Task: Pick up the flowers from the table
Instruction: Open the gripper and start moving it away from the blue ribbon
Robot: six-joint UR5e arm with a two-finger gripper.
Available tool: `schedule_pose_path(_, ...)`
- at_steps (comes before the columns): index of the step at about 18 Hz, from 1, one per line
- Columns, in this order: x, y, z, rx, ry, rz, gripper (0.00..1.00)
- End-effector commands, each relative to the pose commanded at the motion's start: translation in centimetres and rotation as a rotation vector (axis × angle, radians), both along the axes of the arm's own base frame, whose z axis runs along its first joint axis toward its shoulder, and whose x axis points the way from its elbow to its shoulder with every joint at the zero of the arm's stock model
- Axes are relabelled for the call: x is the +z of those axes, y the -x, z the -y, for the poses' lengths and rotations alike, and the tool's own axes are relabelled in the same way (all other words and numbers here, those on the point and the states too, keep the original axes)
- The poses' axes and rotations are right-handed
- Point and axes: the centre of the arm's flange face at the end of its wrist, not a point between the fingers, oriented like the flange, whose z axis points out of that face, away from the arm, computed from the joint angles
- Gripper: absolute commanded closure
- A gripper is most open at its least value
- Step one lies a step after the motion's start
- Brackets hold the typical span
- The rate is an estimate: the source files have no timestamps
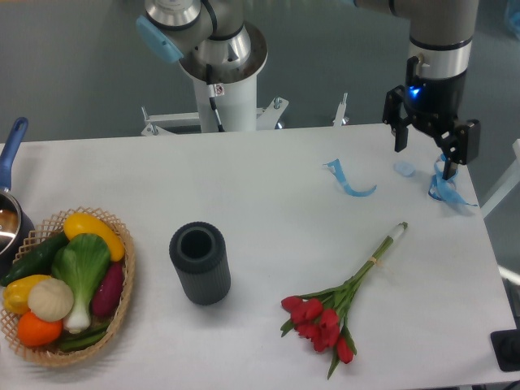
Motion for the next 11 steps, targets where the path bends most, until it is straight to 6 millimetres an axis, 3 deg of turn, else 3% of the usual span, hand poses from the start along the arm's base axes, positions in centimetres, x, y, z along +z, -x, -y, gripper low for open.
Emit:
schedule_pose_path(4,-0.1,-0.1,-0.2,0.002,0.000,0.001,0.00)
schedule_pose_path(11,-2.7,-0.5,-0.8,0.060,-0.015,0.031,0.00)
